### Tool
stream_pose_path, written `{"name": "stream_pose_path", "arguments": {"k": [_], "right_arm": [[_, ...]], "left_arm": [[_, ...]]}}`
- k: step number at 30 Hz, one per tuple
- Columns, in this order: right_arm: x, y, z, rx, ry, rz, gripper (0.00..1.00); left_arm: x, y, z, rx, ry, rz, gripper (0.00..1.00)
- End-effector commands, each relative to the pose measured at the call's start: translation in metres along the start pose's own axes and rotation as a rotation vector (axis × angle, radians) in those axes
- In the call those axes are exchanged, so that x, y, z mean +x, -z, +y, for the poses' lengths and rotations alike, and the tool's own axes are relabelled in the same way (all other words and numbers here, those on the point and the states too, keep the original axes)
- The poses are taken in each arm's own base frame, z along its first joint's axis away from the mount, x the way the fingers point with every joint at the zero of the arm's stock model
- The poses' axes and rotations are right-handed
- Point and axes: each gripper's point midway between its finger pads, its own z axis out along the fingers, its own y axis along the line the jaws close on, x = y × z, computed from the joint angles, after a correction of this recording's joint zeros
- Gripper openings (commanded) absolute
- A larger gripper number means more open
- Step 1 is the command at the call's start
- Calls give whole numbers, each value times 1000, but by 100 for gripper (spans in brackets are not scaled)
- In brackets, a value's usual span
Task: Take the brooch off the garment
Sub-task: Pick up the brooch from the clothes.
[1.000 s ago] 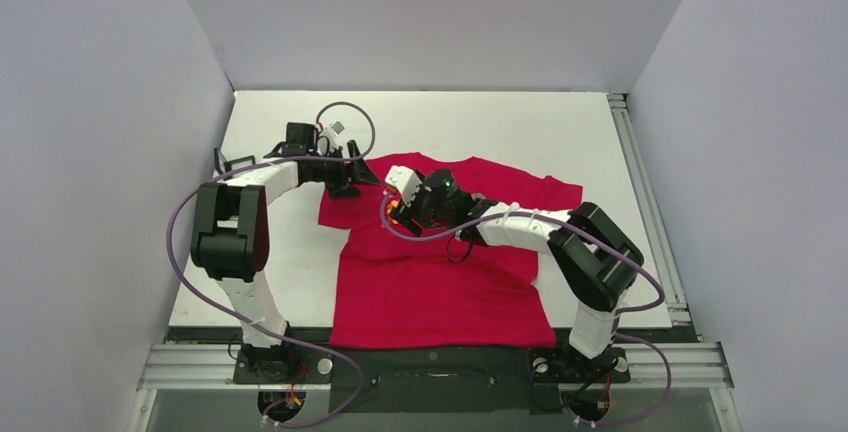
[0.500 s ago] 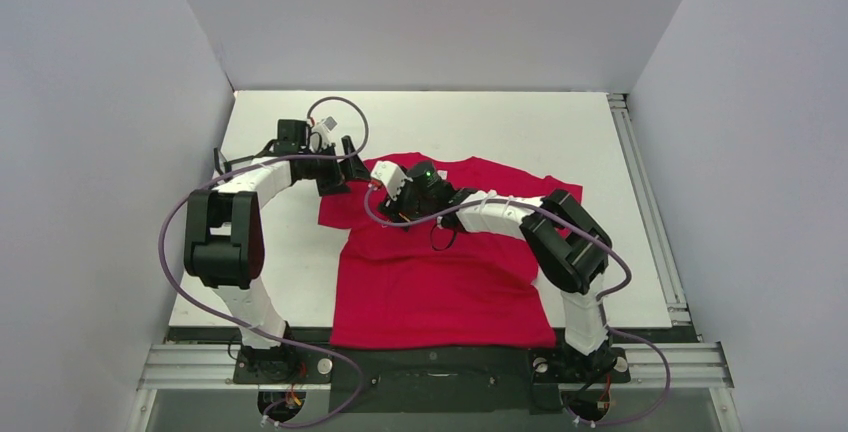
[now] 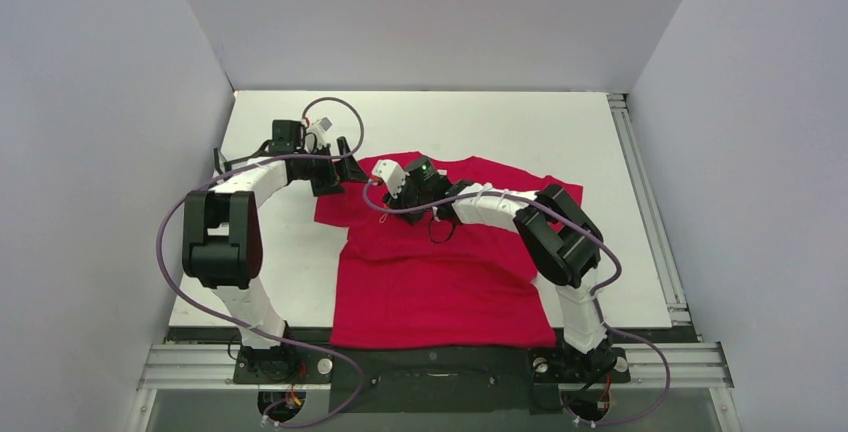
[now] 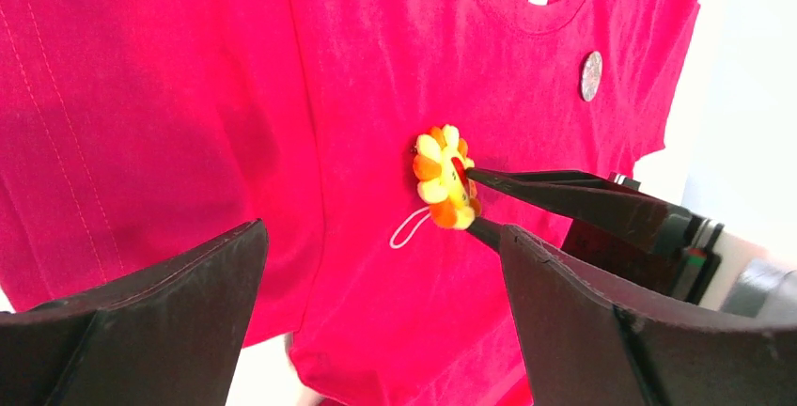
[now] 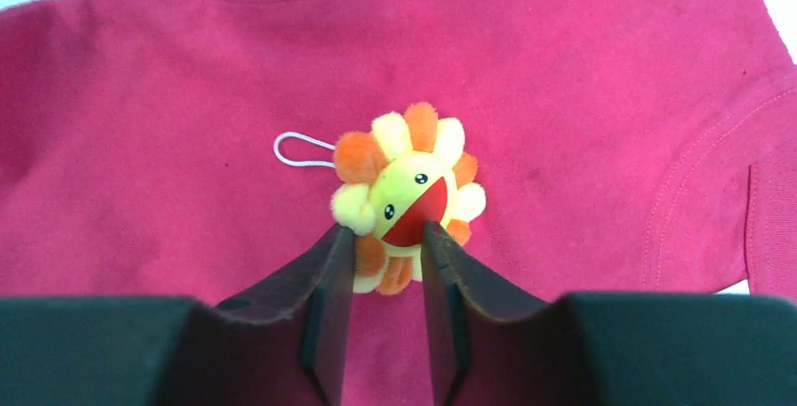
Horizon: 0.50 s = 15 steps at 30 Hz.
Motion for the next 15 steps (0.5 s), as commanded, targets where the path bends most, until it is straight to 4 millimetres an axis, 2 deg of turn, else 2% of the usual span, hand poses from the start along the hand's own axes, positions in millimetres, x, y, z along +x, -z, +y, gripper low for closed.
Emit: {"name": "stream_pose_path", "arguments": {"k": [1,4,5,9,13,14,15], "right_arm": [[-24,13,-7,-37,-59,-60,21],[-36,27,-5,-76,-74,-92,10],[-39,30,-2,-99,-82,-104,1],[-50,41,-6,-141,-131,-134,0],[-53,41,-15,-170,-219,-140,0],[-52,40,-15,-185,-246,-137,0],[-53,40,-20,-183,-263,-142,0]], "left_arm": [[-19,21,-12,21,-91,-75,92],[-19,25,-13,22,-142,-91,92],[-18,26,-12,16,-151,-93,92],[-20,34,-12,4,-229,-142,92],[-20,42,-13,8,-337,-210,92],[-15,42,-12,11,-351,-209,92],[-20,46,-17,21,-407,-241,92]]}}
